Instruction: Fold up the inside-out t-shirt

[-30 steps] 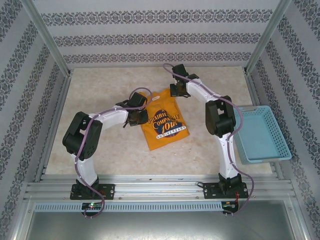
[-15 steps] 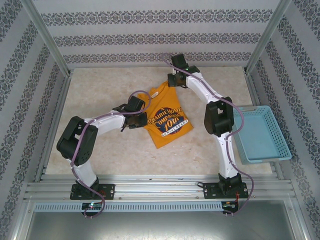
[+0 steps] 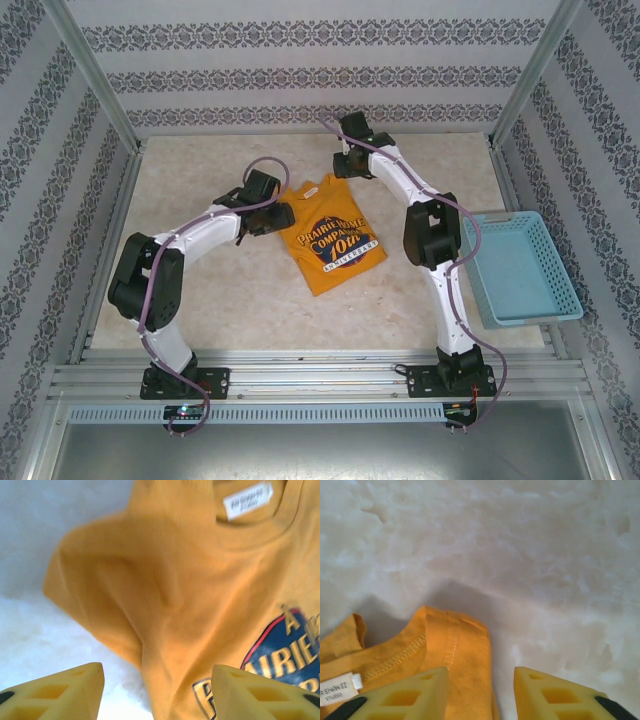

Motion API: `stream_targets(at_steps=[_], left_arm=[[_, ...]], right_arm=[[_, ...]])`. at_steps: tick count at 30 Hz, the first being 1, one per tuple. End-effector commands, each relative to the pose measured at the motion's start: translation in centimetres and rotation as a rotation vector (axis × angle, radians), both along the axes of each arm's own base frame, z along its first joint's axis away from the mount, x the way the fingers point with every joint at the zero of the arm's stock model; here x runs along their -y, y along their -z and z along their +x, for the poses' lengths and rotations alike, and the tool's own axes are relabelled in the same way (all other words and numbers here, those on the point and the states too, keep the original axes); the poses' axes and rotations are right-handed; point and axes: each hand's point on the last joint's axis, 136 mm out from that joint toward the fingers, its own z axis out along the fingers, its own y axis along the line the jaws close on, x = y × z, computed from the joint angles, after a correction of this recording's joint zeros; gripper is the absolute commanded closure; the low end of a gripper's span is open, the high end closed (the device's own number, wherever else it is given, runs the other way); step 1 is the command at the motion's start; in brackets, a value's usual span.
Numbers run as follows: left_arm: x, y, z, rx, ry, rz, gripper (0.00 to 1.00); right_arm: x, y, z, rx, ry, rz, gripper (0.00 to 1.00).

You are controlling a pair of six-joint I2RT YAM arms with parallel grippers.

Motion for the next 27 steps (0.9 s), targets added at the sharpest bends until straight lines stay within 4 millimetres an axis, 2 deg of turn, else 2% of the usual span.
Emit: stream_targets(at_steps=[1,7,11,15,17,20,23,25,27], left_arm=[[-1.1,1.4,1.0,-0.066,-0.083,0.006,0.39],[-1.0,2.9,3.2,-0.111,-0.115,0.018,0.39],[-0.8,3.6,3.9,-0.135,-0.120,0.028,0.39],[-0.1,4.5,4.7,-0.148,-0.106,0.013,0.45],[0.4,4.5,5.3,-0.137,-0.089,-0.001,0.53],[1.4,3.5,6.3,-0.091,-0.052,-0.041,0.72],[2.7,1.1,7.1,-0.020,0.004,-0.092,0.86],[3.8,-1.4,7.4,0.059,0.060,-0.137,0.94],[5.1,-4.4,7.2,0.153,0.128,-0.193,0.96]], right_arm=[[0.2,-2.1,-0.6,0.026,0.005,0.031,0.55],[0.2,-0.2,-1.0,-0.029,0.023,0.073,0.44],[-0.4,0.9,-1.2,-0.065,0.020,0.121,0.37],[-0.8,2.5,-1.3,-0.107,0.025,0.139,0.36],[-1.1,3.0,-1.3,-0.123,0.023,0.151,0.37],[-1.6,3.6,-1.2,-0.141,0.018,0.170,0.40],[-1.8,4.0,-1.1,-0.156,0.015,0.174,0.45],[-1.9,4.1,-1.1,-0.161,0.010,0.180,0.53],[-1.9,3.9,-1.0,-0.158,0.013,0.179,0.58]])
